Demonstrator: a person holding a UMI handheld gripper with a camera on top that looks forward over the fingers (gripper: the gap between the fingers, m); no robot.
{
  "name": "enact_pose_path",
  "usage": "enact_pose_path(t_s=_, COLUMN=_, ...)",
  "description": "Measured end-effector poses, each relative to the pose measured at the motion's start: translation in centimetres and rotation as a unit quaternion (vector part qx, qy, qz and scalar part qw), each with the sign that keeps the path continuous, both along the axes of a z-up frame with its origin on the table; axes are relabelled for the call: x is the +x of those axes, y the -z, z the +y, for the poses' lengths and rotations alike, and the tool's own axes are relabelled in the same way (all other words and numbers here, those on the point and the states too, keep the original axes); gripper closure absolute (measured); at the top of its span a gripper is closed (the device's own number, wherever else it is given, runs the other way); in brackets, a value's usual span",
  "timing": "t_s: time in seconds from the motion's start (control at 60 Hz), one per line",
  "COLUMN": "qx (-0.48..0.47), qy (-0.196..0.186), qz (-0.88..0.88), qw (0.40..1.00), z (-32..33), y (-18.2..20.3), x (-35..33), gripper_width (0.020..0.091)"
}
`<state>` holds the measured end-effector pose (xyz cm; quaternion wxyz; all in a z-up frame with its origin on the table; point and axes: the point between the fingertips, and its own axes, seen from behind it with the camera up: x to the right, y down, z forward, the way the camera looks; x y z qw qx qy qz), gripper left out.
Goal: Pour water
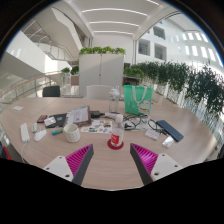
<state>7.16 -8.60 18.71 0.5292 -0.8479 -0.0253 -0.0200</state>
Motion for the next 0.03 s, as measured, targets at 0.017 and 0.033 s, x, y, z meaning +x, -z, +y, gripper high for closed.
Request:
enact_pose_path(t_s=0.017, qx=0.003, qy=0.002, qz=-0.002, qw=1.000, z=-0.56, y=-0.49, x=-0.19, gripper_width=0.0266)
enact_pose_path(t_s=0.033, qx=0.006, qy=0.004, qz=-0.003, qw=1.000, z=-1.13, y=-0.90, x=-0.32, gripper_width=0.0265)
